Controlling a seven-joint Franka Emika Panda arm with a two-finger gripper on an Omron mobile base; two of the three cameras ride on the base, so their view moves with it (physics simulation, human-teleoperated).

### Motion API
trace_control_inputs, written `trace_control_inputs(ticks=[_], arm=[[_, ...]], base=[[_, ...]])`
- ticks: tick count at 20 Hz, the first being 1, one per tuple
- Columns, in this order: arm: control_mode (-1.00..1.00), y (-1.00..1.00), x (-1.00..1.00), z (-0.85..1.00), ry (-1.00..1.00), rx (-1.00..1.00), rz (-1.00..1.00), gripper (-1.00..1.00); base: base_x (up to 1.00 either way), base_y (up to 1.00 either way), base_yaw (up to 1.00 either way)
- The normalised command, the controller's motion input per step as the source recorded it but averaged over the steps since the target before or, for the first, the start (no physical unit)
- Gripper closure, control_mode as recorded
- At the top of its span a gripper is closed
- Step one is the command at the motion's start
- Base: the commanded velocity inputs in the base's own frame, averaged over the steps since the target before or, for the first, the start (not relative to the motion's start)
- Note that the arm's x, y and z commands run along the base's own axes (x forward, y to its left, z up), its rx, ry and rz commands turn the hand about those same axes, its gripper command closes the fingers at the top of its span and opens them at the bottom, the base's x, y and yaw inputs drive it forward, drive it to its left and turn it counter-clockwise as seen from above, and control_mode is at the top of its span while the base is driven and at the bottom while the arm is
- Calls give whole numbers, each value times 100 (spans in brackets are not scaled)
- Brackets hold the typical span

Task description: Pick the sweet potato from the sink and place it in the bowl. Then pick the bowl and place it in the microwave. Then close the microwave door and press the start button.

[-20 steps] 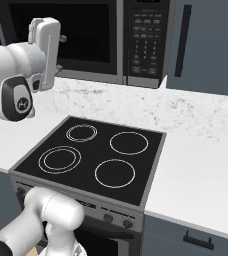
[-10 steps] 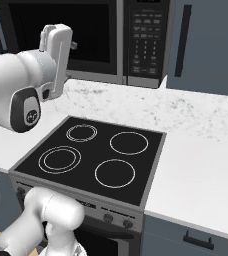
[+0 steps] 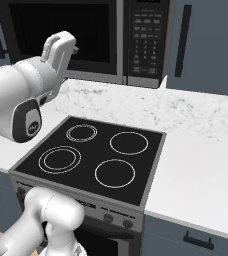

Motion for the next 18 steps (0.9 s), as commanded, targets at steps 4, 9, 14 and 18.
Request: trace_control_inputs(ticks=[4, 9, 14, 18], arm=[[-100, 0, -1, 0, -12, 34, 0, -100], [-100, 0, 0, 4, -4, 41, 0, -100], [-100, -3, -3, 9, 14, 33, 4, -100], [-100, -2, -15, 2, 16, 36, 2, -100]], base=[[0, 0, 0], [0, 0, 0], [0, 0, 0], [0, 0, 0]])
